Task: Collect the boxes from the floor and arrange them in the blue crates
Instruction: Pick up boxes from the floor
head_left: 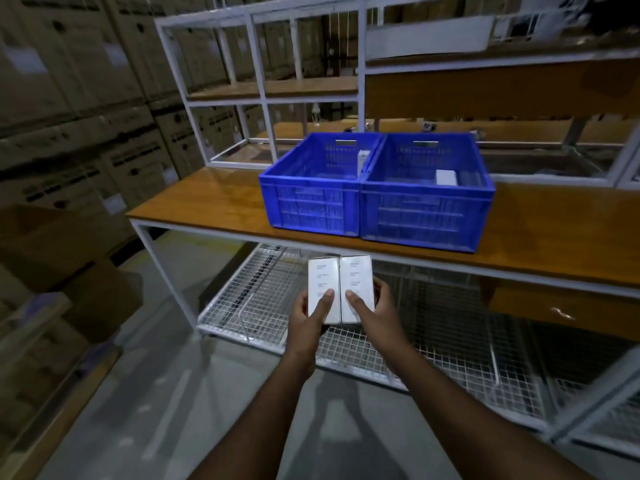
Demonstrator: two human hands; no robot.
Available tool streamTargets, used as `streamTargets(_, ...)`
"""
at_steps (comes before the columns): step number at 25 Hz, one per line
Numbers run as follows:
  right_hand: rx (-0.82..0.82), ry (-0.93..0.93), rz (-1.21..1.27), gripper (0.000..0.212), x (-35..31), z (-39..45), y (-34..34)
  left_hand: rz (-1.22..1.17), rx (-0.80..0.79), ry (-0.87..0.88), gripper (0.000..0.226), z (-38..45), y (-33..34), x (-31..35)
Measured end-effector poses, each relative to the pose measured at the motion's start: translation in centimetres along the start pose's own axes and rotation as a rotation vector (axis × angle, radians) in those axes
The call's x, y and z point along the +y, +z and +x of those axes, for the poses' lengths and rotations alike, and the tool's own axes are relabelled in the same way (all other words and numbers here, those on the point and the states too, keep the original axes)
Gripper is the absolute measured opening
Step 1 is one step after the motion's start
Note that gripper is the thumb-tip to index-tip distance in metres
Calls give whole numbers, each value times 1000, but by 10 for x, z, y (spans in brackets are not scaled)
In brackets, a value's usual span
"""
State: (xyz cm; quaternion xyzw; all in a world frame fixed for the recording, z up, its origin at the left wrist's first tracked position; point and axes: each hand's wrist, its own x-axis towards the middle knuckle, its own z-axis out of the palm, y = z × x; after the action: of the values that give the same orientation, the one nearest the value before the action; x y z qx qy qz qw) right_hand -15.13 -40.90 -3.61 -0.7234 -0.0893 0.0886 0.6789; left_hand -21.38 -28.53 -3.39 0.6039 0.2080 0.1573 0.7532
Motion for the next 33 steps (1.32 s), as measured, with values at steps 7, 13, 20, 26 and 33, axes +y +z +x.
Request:
streamTargets(7, 4, -161, -10, 82, -38, 128, 45, 91, -25, 178, 40, 131, 3, 52)
streamTargets(13, -14, -365, -42, 83, -88, 263, 73, 173, 67, 309, 59, 258, 17, 112)
streamTargets(20, -8, -401, -167, 76, -130, 395, 86, 357, 157, 404, 54, 376, 32, 160)
streamTargets(26, -114, 22, -480, 81, -135, 468, 103, 630, 213, 402, 49, 438, 32, 165)
streamTargets(33, -406, 264, -607, 55, -127, 489, 133, 1398, 219, 65, 53, 483, 8, 167)
